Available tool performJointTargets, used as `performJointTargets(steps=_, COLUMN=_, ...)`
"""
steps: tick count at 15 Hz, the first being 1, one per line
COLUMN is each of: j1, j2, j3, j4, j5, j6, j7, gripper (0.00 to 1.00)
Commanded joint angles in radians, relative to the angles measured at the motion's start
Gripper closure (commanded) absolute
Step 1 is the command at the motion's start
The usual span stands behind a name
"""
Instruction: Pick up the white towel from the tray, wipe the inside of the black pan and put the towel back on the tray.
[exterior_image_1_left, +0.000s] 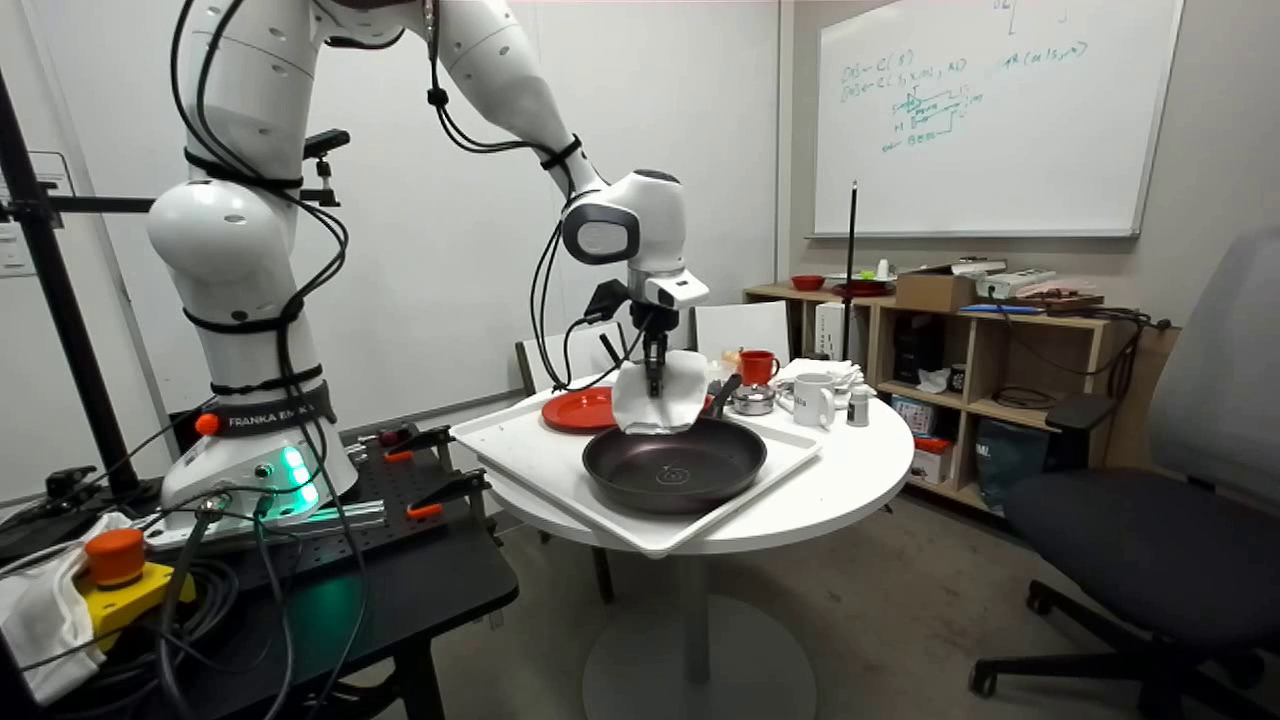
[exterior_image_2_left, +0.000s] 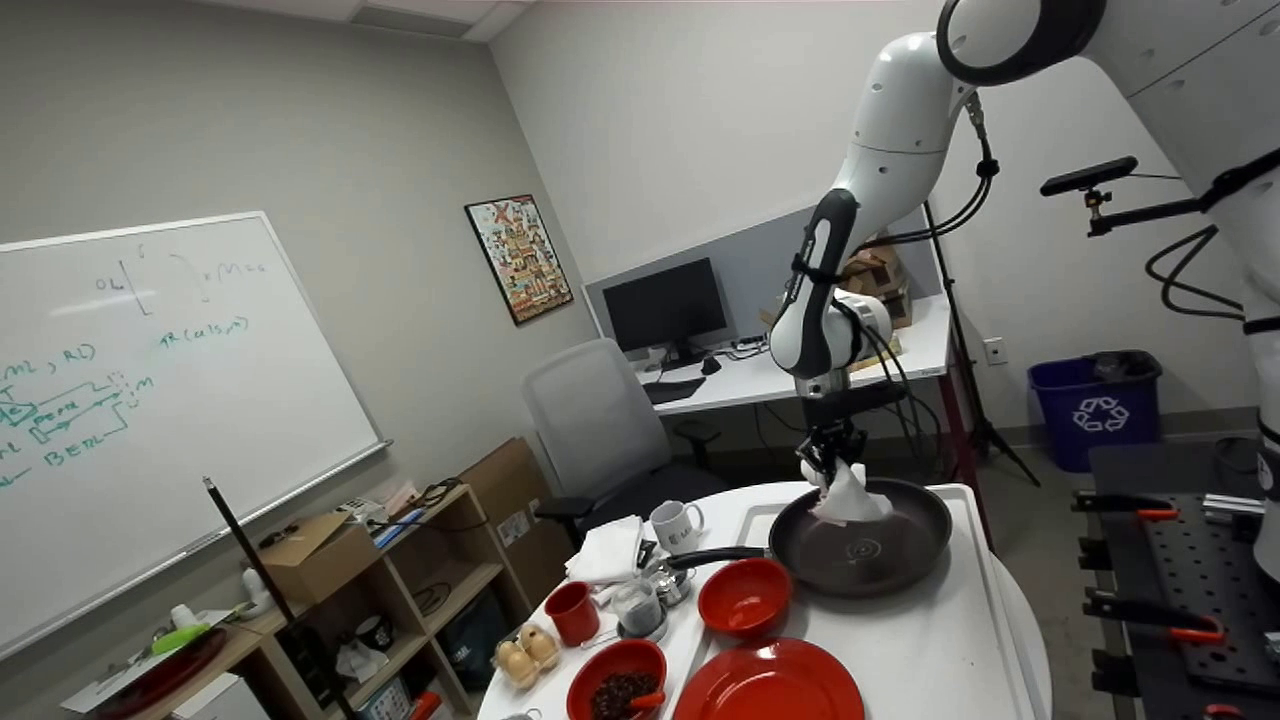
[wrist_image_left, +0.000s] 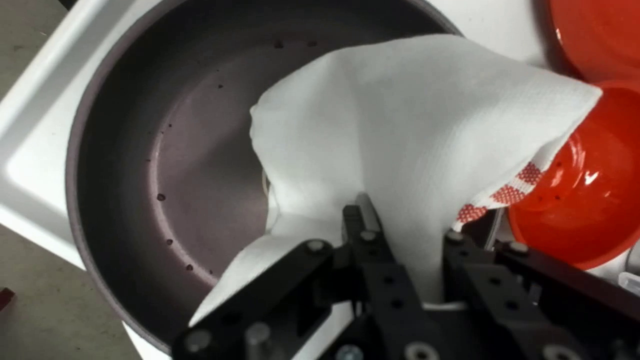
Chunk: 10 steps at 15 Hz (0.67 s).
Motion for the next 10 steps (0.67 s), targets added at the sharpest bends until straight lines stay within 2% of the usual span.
performJointTargets(steps=1, j1=0.022, j2=0.081, j3=-0.036, j4=0.026, j5=-0.086, j6=0.106, j7=0.116, gripper=0.94)
performJointTargets(steps=5, j1=0.041, j2=0.186, j3=-0.093, j4=0.058, j5=-0.177, j6=0.151, j7=0.201, gripper=0.94)
performJointTargets(steps=10, j1=0.039, j2=0.273, j3=-0.128, j4=0.111, j5=-0.242, j6=0.069, j7=0.209, gripper=0.94)
